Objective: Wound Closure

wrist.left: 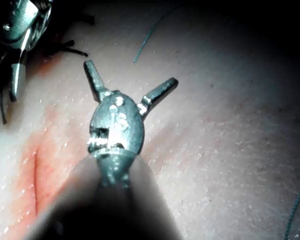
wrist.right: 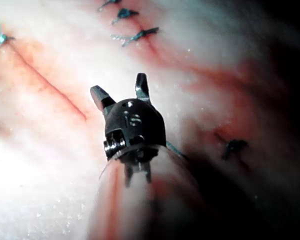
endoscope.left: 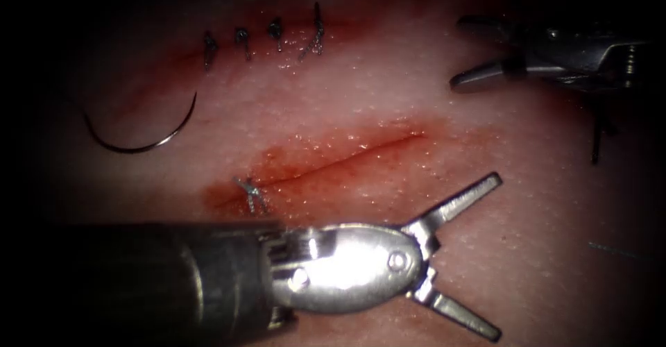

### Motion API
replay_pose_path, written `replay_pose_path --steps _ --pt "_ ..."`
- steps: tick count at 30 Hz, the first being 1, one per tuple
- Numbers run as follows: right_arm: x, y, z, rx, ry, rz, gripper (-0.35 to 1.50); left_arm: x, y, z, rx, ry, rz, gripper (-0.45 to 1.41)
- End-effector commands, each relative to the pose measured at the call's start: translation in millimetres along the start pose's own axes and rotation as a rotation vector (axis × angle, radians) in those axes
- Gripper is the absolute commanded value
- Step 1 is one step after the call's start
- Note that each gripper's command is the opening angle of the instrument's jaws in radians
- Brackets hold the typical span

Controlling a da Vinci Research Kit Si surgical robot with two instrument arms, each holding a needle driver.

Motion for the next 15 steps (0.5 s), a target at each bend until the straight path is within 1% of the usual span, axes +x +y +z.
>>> replay_pose_path --steps 1,3,4,5,7,8,11,15 --pt "-0.2 -0.5 0.9 0.002 0.002 0.000 1.30 -1.3 0.7 0.1 -0.020 -0.033 -0.031 1.18" --pt "-0.2 -0.5 0.9 0.005 0.002 0.000 1.30 -2.5 1.3 -0.8 -0.041 -0.069 -0.050 1.18" --pt "-0.2 -0.5 0.9 0.005 0.002 0.000 1.30 -3.1 1.5 -1.4 -0.052 -0.081 -0.055 1.14" --pt "-0.2 -0.5 0.9 0.005 0.002 0.000 1.30 -3.6 1.7 -1.8 -0.057 -0.084 -0.056 1.06" --pt "-0.1 -0.5 1.0 0.004 0.002 0.001 1.30 -4.6 1.8 -2.7 -0.070 -0.088 -0.045 0.96" --pt "-0.1 -0.6 1.0 0.007 0.002 0.001 1.30 -5.3 1.8 -3.4 -0.076 -0.088 -0.043 0.86" --pt "0.0 -0.9 1.1 0.024 0.004 0.001 1.30 -6.3 1.4 -5.2 -0.060 -0.090 -0.037 0.64" --pt "0.2 -1.5 0.8 0.036 0.005 0.001 1.30 -6.4 0.1 -7.0 -0.011 -0.093 -0.036 0.62"
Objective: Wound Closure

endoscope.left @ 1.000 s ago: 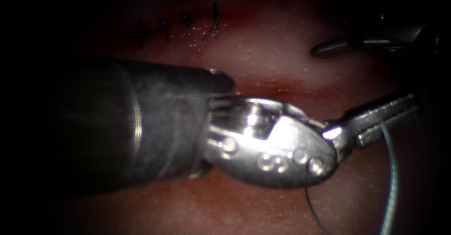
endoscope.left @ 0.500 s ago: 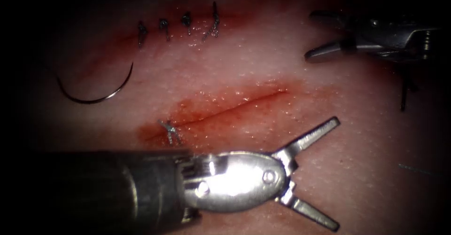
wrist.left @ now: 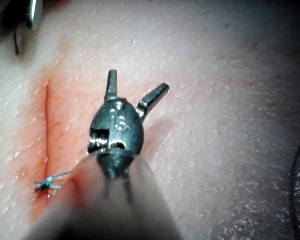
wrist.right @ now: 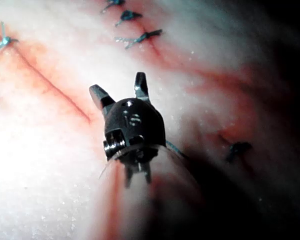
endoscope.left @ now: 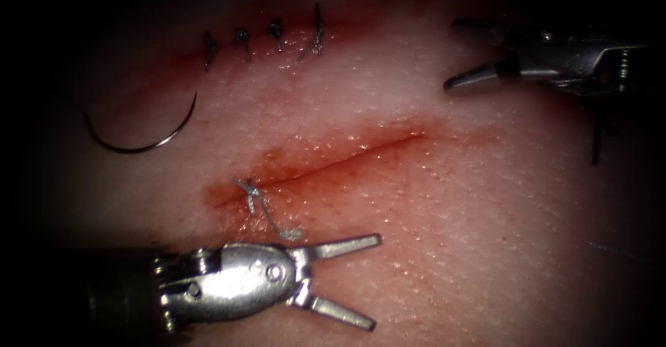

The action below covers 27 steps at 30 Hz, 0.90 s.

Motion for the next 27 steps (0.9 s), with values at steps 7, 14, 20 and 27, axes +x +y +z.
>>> replay_pose_path --steps 7,14,20,27 --pt "0.7 -0.5 0.4 0.012 0.008 -0.003 1.26 0.4 -1.7 -0.8 0.039 0.003 -0.019 0.46" --pt "1.0 -0.6 0.5 0.018 0.014 0.001 1.26 0.2 -1.7 -0.8 0.051 0.002 -0.019 0.44" --pt "1.4 -0.6 0.3 0.022 0.022 0.005 1.26 0.8 -2.0 -1.0 0.058 0.002 -0.026 0.42" --pt "1.4 -0.6 0.3 0.022 0.022 0.005 1.26 0.8 -2.0 -1.0 0.058 0.002 -0.026 0.42"
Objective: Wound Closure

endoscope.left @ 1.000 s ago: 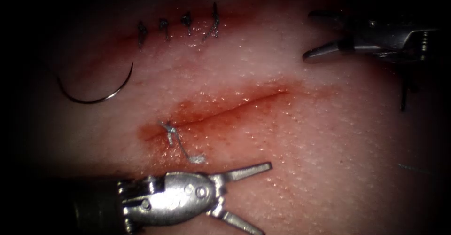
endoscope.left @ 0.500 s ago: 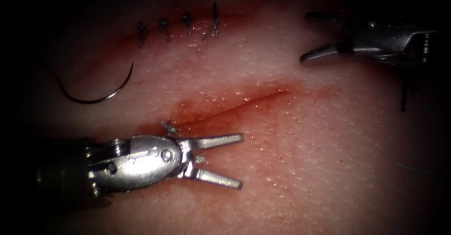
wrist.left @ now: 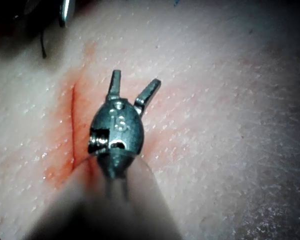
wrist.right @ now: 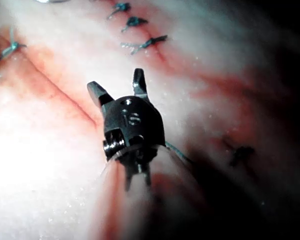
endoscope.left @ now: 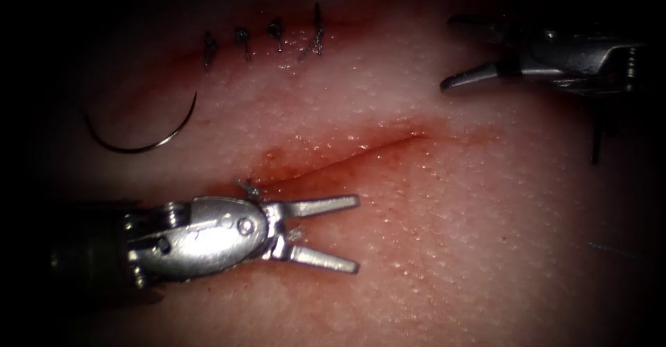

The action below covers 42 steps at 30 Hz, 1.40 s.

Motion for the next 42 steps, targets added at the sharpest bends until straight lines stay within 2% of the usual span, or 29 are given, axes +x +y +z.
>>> replay_pose_path --steps 1,42 --pt "-0.2 -0.4 0.9 0.002 0.001 0.000 1.26 -0.5 0.2 0.8 -0.002 0.000 -0.001 0.42" --pt "-0.2 -0.4 0.9 0.002 0.001 0.000 1.26 -0.5 0.2 0.8 -0.002 0.000 -0.001 0.42"
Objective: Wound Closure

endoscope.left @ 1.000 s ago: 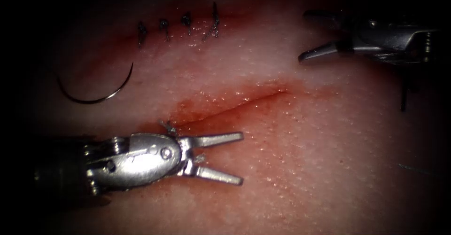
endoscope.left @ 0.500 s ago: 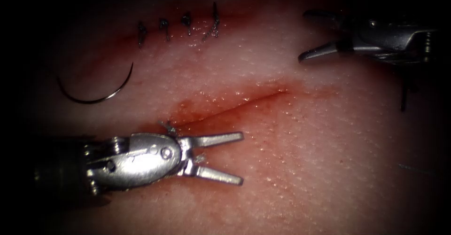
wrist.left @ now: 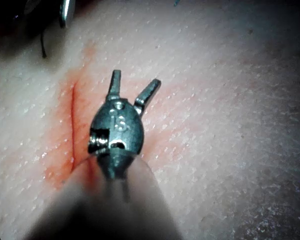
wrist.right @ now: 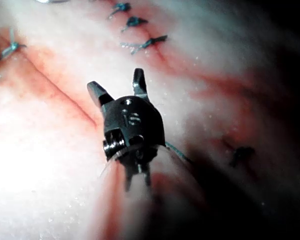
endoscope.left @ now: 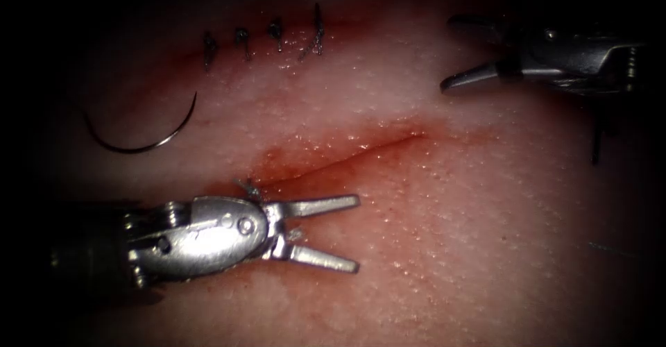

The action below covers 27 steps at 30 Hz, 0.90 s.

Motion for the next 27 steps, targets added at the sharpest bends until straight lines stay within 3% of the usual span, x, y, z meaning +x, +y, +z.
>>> replay_pose_path --steps 1,11,17,23,27 --pt "-0.2 -0.4 0.9 0.002 0.002 0.000 1.26 -0.5 0.2 0.8 -0.002 0.000 -0.001 0.42" --pt "0.2 -1.3 2.1 0.065 0.044 -0.043 1.21 -2.3 1.3 0.9 0.044 -0.051 0.007 0.62" --pt "-0.7 -2.6 2.5 0.111 -0.018 0.001 1.11 -3.8 2.0 -0.1 0.119 -0.102 0.014 0.66" --pt "-1.1 -3.0 3.0 0.105 -0.016 -0.004 1.11 -5.0 2.9 -1.6 0.297 -0.316 -0.012 0.45" --pt "-1.6 -3.6 3.6 0.104 -0.029 -0.014 1.09 -6.3 3.4 -1.3 0.317 -0.435 -0.021 0.35"
